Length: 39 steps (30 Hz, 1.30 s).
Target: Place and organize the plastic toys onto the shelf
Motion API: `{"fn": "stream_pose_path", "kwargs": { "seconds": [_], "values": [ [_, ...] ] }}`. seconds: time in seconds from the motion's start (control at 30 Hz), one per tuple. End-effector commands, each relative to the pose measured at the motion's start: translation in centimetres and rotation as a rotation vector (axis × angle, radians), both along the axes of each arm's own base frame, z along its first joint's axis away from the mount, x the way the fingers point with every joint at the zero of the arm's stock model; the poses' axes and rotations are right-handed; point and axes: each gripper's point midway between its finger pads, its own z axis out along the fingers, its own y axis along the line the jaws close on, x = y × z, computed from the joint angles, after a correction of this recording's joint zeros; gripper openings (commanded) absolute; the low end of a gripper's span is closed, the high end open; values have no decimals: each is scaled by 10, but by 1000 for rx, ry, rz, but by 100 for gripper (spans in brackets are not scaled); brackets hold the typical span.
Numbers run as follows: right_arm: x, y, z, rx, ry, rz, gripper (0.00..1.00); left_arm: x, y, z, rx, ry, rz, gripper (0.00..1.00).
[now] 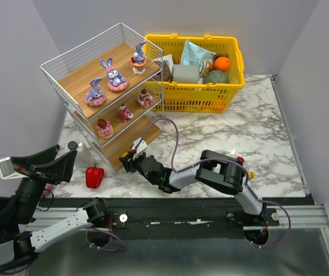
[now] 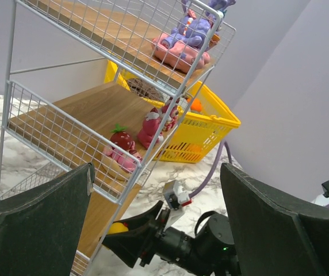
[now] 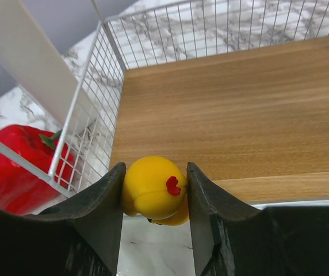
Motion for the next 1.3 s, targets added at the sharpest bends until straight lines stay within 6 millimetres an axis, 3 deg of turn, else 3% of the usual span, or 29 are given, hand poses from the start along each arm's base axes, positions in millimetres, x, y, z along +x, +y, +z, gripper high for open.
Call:
{"fn": "stream_pose_path", "kwargs": {
  "seconds": [0.0,0.53,0.8,0.9,1.07,1.13,1.27],
  "values": [
    [1,8,-26,-67,21,-38,29,-13,25,4,-80,-34,-10,99],
    [4,38,-46,-72,43,-17,30,-15,28,6,-83,-41,-15,99],
    [9,42,-60,-120,65,-44,35,-15,29,7,-79,-41,-13,99],
    [11,41,-61,-126,65,-53,42,-15,28,6,-73,-37,-11,99],
    [9,38,-53,-121,53,-50,64,-15,28,7,-74,-38,-13,99],
    [8,38,-48,-102,40,-42,74,-15,29,7,-74,-38,-11,99],
    [4,34,-33,-52,12,-19,85,-15,30,7,-76,-38,-10,99]
  ]
}}
